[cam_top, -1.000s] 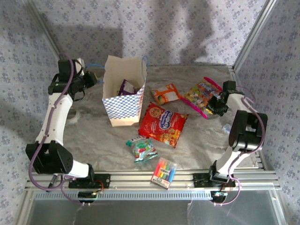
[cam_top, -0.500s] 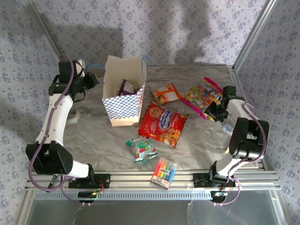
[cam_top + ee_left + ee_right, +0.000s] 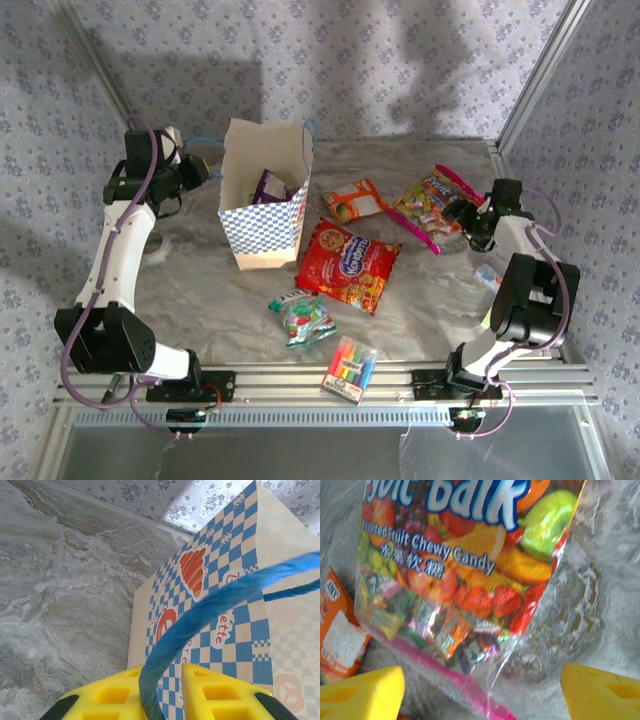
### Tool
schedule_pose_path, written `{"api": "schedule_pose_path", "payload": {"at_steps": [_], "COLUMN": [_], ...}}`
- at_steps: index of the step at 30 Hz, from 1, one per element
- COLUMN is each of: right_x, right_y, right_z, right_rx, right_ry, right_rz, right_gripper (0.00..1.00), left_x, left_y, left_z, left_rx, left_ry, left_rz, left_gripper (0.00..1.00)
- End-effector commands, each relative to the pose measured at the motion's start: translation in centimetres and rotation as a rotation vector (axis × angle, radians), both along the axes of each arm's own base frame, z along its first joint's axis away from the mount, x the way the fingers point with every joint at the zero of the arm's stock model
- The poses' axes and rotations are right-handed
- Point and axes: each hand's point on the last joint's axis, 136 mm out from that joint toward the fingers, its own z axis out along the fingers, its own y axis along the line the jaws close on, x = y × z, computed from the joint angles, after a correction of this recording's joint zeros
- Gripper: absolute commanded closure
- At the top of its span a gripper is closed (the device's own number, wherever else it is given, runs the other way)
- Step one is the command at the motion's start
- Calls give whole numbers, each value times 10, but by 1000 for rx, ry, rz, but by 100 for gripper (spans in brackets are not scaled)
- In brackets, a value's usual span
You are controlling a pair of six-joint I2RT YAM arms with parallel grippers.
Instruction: Place the snacks into the paper bag
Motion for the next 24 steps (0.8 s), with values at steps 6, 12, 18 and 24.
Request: {"api": "schedule_pose_path", "payload": {"at_steps": [6,12,18,24], "right_x": [32,49,68,77], "right_y": [-7,-11,-11,-7], "right_z": [-16,-31,-34,-55], "right_rx": [72,94,108,126], "right_ry": [-39,-33,-86,-48], "right_rz": [-23,-38,-36,-32], "right_gripper": [14,13,14,17], "left_x": [6,11,15,19], "left_y": [-4,-5,-8,-11], "left_z": [12,9,6,3], "left_rx": [1,1,6,12], "left_ry": [-27,-19,-9,1], "left_rz": [-9,-6,-11,-16], "left_gripper": [77,76,76,76]}}
